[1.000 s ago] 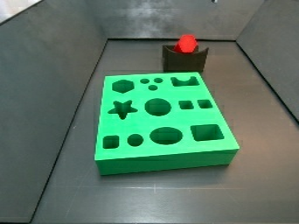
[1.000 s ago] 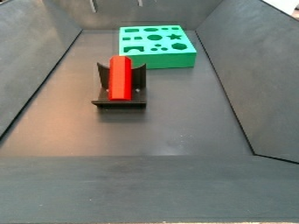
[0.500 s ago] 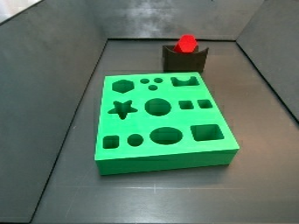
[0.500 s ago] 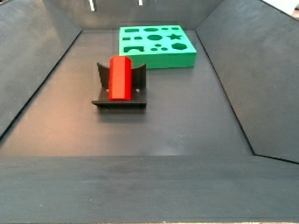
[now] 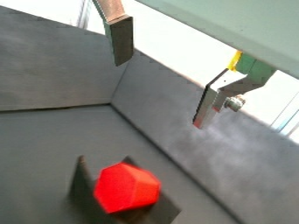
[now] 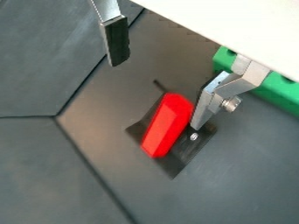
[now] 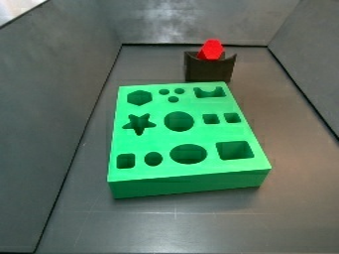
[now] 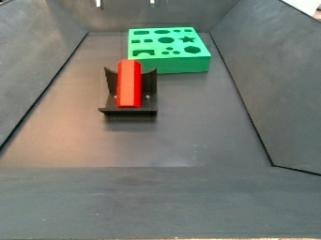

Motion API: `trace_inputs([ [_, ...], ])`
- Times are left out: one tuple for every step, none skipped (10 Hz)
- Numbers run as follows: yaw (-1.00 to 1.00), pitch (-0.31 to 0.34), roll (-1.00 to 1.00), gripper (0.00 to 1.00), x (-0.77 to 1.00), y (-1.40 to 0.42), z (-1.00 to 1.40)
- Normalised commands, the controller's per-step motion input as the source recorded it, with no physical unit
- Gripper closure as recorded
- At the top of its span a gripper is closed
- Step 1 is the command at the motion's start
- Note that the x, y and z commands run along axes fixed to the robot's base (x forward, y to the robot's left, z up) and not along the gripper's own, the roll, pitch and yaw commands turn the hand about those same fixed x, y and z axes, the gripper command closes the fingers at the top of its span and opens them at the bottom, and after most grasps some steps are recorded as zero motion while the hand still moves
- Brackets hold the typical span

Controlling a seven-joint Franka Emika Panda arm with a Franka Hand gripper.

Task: Pick up the hexagon object. Move up. Place the hexagon object on the fixture. Regrasp the hexagon object. Move to above the board. Insert the hexagon object.
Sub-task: Regrasp the hexagon object.

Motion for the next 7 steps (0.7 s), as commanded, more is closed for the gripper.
trace_inputs([
  [0.05,0.037,1.0,0.0,0.07,-0.03,-0.01],
  [0.06,0.073,1.0,0.0,0.08,-0.03,-0.02],
  [0.07,0.093,0.86,0.0,0.09,-0.04,-0.02],
  [0.08,0.095,0.73,0.0,0.09,-0.04,-0.02],
  [0.1,0.098,0.41,0.0,0.09,-0.03,-0.01],
  [0.12,0.089,0.27,0.0,0.08,-0.02,-0.01],
  [0.13,0.069,0.2,0.0,0.07,-0.03,-0.01],
])
